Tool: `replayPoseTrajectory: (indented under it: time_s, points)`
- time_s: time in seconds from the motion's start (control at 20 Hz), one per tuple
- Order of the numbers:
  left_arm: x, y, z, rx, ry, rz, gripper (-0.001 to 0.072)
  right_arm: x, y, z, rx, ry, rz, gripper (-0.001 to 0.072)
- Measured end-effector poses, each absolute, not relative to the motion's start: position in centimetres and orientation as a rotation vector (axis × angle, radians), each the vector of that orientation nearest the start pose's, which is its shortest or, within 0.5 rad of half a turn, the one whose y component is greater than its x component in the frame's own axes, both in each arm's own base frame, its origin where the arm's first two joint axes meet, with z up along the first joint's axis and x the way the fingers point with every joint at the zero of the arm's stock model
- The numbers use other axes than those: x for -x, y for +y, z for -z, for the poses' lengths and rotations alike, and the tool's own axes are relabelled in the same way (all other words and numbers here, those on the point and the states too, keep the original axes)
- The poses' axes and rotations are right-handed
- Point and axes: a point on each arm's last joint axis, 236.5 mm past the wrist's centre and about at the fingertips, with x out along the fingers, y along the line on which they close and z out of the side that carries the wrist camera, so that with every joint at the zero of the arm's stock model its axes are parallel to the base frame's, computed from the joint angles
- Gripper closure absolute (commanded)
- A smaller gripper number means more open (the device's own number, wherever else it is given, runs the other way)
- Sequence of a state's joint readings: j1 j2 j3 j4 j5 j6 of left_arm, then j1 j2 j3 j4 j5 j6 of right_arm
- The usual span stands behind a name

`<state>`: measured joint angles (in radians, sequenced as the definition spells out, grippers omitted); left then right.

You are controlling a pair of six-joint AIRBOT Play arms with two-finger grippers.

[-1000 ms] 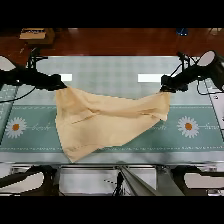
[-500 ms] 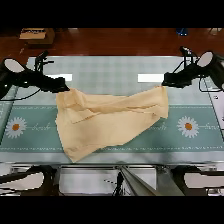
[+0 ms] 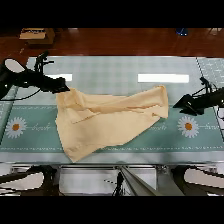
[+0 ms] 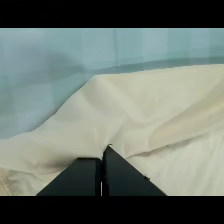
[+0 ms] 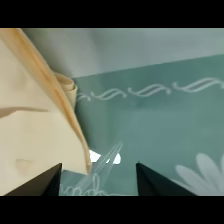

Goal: Fold the shirts.

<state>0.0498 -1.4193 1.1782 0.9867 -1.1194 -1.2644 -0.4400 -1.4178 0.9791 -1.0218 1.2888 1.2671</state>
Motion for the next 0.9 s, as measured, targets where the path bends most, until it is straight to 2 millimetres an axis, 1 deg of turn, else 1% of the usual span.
replayPoseTrajectory:
  time_s: [0.1, 0.2, 0.3, 0.4, 0.45, 0.5, 0.55, 0.65, 0.75, 0.85, 0.9]
  points:
    - [-40.8, -9.7, 0.4, 0.342, 1.238, 0.418, 0.0692, -32.0, -0.8, 6.9, -0.76, 1.447, -0.197, 0.0154]
    - [-40.8, -9.7, 0.4, 0.342, 1.238, 0.418, 0.0692, -31.8, 0.1, 7.5, -0.812, 1.429, -0.202, 0.0154]
    - [-40.8, -9.7, 0.4, 0.342, 1.237, 0.418, 0.0692, -31.6, 0.8, 8.3, -0.838, 1.419, -0.195, 0.0156]
    - [-40.8, -9.7, 0.4, 0.342, 1.237, 0.418, 0.0692, -31.7, 1.7, 9.0, -0.846, 1.411, -0.191, 0.0183]
    - [-40.8, -9.7, 0.4, 0.342, 1.237, 0.417, 0.0692, -31.8, 2.2, 9.2, -0.843, 1.407, -0.19, 0.0293]
    - [-40.8, -9.7, 0.4, 0.342, 1.237, 0.417, 0.0692, -32.1, 2.6, 9.6, -0.834, 1.398, -0.182, 0.0479]
    - [-40.8, -9.7, 0.4, 0.342, 1.237, 0.417, 0.0692, -32.4, 2.9, 9.8, -0.825, 1.392, -0.171, 0.0684]
    - [-40.8, -9.7, 0.4, 0.342, 1.237, 0.417, 0.0692, -33.0, 3.2, 10.0, -0.819, 1.371, -0.158, 0.0691]
    - [-40.8, -9.7, 0.4, 0.342, 1.237, 0.417, 0.0692, -33.6, 3.1, 9.1, -0.822, 1.344, -0.163, 0.0691]
    - [-40.9, -9.7, 0.2, 0.341, 1.233, 0.418, 0.0693, -34.4, 2.3, 6.8, -0.817, 1.296, -0.176, 0.0691]
    - [-41.0, -9.7, -0.2, 0.338, 1.224, 0.42, 0.0693, -34.9, 1.7, 5.1, -0.81, 1.259, -0.186, 0.0692]
